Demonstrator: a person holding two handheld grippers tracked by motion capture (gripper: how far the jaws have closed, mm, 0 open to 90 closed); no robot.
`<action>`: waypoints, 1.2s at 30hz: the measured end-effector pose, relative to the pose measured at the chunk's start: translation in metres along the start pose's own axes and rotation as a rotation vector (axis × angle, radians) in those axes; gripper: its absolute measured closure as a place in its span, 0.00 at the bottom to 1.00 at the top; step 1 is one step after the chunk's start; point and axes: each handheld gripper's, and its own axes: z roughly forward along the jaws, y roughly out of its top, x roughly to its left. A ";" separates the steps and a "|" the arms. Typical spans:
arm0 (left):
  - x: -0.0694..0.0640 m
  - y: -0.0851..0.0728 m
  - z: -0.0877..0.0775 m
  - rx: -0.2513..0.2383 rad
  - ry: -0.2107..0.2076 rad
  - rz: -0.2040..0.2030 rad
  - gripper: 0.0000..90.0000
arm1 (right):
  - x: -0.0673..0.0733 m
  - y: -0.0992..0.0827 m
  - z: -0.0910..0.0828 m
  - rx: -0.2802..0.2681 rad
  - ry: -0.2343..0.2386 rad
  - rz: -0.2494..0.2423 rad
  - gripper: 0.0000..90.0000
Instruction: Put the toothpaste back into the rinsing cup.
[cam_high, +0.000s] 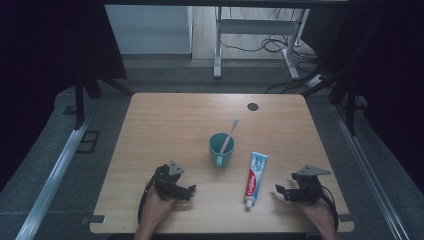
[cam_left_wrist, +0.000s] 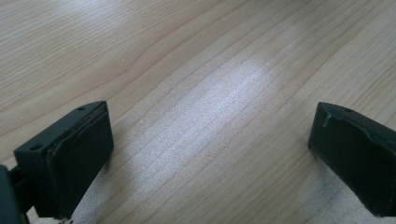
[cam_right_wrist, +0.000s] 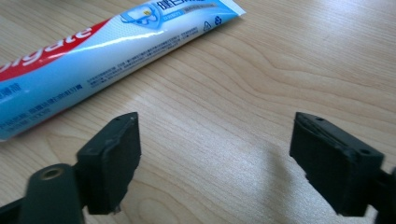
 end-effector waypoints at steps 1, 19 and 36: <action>0.000 0.000 0.000 0.000 0.000 0.000 0.00 | 0.000 0.000 0.000 -0.005 0.009 0.003 0.23; 0.000 0.000 0.000 0.000 0.000 -0.001 0.00 | 0.011 0.014 0.000 0.025 0.082 -0.039 0.61; 0.000 0.000 0.000 0.000 0.003 -0.003 0.00 | 0.032 0.034 0.003 0.026 0.180 -0.095 0.99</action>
